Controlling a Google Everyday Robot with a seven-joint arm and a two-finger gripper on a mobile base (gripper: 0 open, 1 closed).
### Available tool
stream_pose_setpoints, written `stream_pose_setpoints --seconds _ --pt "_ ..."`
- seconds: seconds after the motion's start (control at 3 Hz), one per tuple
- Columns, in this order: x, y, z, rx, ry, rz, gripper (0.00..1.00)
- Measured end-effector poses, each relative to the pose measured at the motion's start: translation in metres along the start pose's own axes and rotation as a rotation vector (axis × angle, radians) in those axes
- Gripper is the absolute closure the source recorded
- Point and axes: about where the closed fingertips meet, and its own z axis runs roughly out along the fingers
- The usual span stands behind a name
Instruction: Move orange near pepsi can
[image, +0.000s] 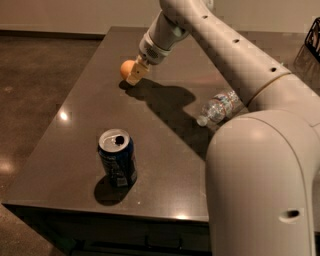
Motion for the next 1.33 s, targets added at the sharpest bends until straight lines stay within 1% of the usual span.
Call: stream_pose_setpoints --seconds 0.33,0.67,1.0,1.33 --pt "0.003 0.016 -0.028 0.009 -0.015 -0.063 1.0" --pt "0.015 0.044 -0.053 -0.012 -0.016 -0.153 1.0" --pt "0.043 0.082 -0.074 -0.077 -0.005 -0.288 1.0" --pt "0.067 0.107 -0.091 -0.131 -0.034 -0.384 1.0"
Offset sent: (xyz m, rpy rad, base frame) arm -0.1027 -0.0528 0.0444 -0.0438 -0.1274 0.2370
